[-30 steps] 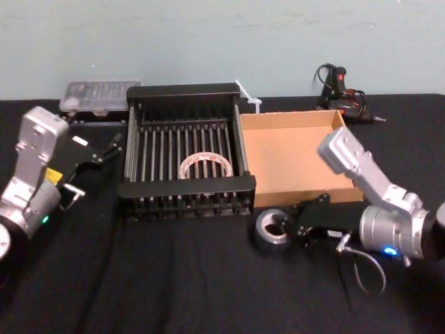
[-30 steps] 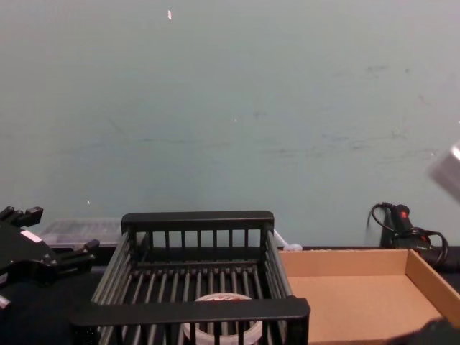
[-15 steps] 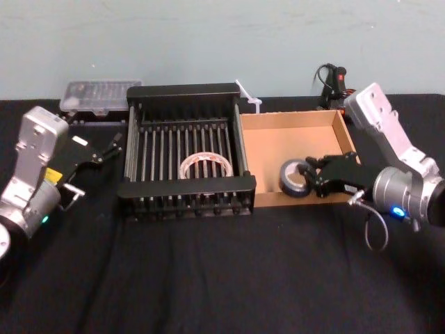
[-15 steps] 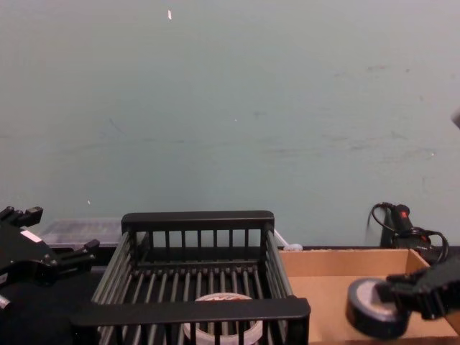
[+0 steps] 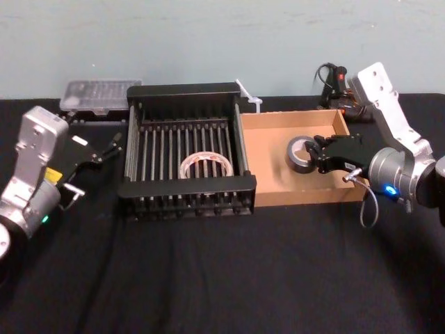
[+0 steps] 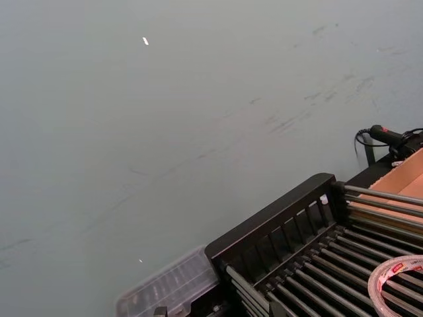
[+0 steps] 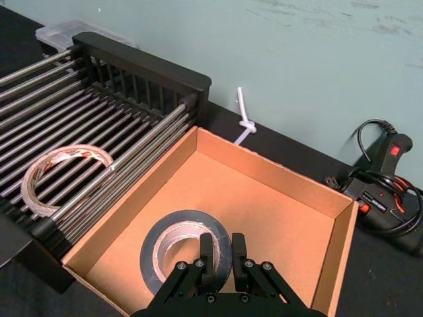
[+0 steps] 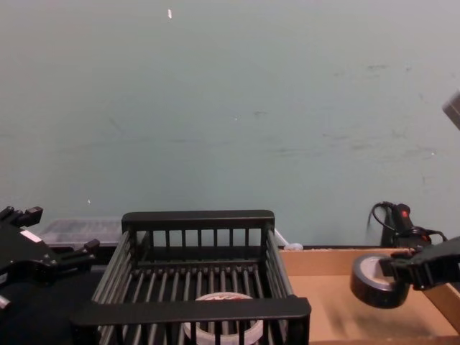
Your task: Pick up the white tape and place it into the black box , Pick up the silver tape and place it into the brown box.
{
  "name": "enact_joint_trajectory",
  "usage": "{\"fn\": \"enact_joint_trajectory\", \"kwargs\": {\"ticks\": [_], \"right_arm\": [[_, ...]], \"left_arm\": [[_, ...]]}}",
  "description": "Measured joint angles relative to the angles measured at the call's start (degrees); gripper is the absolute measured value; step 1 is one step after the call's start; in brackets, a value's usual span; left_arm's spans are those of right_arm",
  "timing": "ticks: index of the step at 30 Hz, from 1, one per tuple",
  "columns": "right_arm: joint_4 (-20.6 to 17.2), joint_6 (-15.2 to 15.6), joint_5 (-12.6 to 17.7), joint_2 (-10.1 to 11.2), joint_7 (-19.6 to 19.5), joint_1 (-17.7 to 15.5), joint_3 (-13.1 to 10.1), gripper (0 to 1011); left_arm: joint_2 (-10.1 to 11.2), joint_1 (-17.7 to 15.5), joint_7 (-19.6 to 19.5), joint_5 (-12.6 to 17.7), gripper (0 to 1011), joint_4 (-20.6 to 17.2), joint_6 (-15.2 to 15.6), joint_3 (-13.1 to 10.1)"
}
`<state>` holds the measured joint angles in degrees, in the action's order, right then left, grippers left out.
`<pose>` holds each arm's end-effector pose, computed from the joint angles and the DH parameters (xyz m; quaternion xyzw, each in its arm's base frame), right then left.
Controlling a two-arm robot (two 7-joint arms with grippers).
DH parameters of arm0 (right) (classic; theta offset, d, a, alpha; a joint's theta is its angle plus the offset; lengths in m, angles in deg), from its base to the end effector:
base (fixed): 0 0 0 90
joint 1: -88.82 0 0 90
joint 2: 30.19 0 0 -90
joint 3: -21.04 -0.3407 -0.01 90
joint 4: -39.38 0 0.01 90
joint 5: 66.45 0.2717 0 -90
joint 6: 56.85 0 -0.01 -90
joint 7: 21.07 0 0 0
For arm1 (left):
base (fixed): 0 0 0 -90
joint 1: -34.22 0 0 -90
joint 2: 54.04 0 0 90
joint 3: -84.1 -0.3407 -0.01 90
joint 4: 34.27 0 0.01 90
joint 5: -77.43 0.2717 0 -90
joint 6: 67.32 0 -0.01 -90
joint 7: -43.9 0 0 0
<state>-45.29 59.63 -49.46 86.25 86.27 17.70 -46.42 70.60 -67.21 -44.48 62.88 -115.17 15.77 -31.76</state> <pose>0.3778 -0.0697 -0.2839 -0.2239 0.0576 -0.4778 0.8475 0.3313 0.1213 -0.3361 0.1414 -0.1324 0.5799 0.7913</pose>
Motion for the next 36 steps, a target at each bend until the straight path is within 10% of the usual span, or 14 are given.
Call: {"fn": "enact_joint_trajectory", "kwargs": {"ticks": [16,36], "right_arm": [[-0.24,-0.01,0.03,0.18,0.02,-0.08,0.10,186],[-0.33,-0.01,0.13,0.27,0.06,-0.12,0.13,831]], "left_arm": [[0.00,0.00,0.00,0.00,1001,0.00,0.00,0.00],[0.00,0.00,0.00,0.00,1001,0.00,0.00,0.00]]}}
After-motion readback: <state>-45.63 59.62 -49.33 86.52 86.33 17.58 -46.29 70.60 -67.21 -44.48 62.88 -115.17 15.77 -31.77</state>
